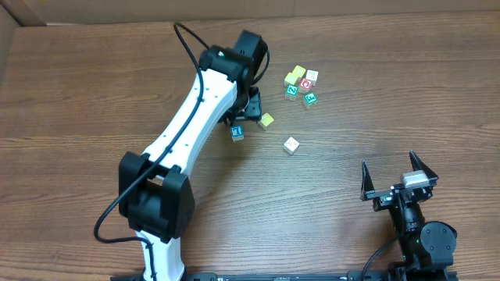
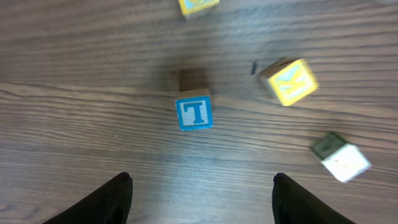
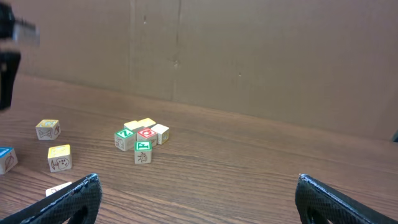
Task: Flip 3 blocks
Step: 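Lower the left gripper and grasp the blue-lettered block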
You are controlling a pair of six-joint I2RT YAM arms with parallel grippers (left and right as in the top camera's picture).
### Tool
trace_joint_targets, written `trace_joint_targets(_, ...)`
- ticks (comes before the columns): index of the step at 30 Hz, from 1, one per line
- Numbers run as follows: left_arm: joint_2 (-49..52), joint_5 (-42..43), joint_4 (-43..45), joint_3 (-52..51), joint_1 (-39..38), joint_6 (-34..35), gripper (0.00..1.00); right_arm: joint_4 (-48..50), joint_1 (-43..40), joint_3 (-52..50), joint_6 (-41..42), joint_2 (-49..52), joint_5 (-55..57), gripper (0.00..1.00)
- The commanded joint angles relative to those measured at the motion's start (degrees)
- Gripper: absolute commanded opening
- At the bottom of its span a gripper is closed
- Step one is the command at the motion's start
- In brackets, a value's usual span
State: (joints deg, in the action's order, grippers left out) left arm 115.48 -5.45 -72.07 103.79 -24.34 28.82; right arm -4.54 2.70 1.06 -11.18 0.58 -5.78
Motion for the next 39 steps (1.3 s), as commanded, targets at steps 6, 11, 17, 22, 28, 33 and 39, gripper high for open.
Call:
trace_joint_targets(6, 1.0, -0.3, 5.4, -8.1, 1.4, 1.9, 0.63, 0.2, -0.2, -0.6, -0.2, -0.4, -0.3, 1.00)
trace_joint_targets(11, 1.0, 0.8, 13.1, -13.8, 1.4, 2.1, 0.60, 0.2, -0.2, -0.6, -0.2, -0.4, -0.3, 1.00)
trace_joint_targets(17, 1.0, 1.7, 18.3, -18.4, 1.5, 2.1, 0.61, 0.2, -0.2, -0.6, -0.2, -0.4, -0.3, 1.00)
trace_joint_targets(22, 1.0, 1.6, 19.6, -18.7, 1.6, 2.1, 0.53, 0.2, -0.2, -0.6, -0.2, -0.4, -0.3, 1.00)
trace_joint_targets(28, 1.1, 1.4, 24.2, -20.9, 1.2, 2.1, 0.54, 0.2, -0.2, -0.6, -0.2, -0.4, -0.3, 1.00)
trace_joint_targets(33, 1.1, 0.8, 24.8, -21.2, 1.2, 2.1, 0.50, 0.2, -0.2, -0.6, -0.2, -0.4, -0.3, 1.00)
trace_joint_targets(39, 1.1, -1.2, 26.1, -22.4, 1.1, 2.1, 0.45, 0.2, -0.2, -0.6, -0.2, -0.4, -0.3, 1.00)
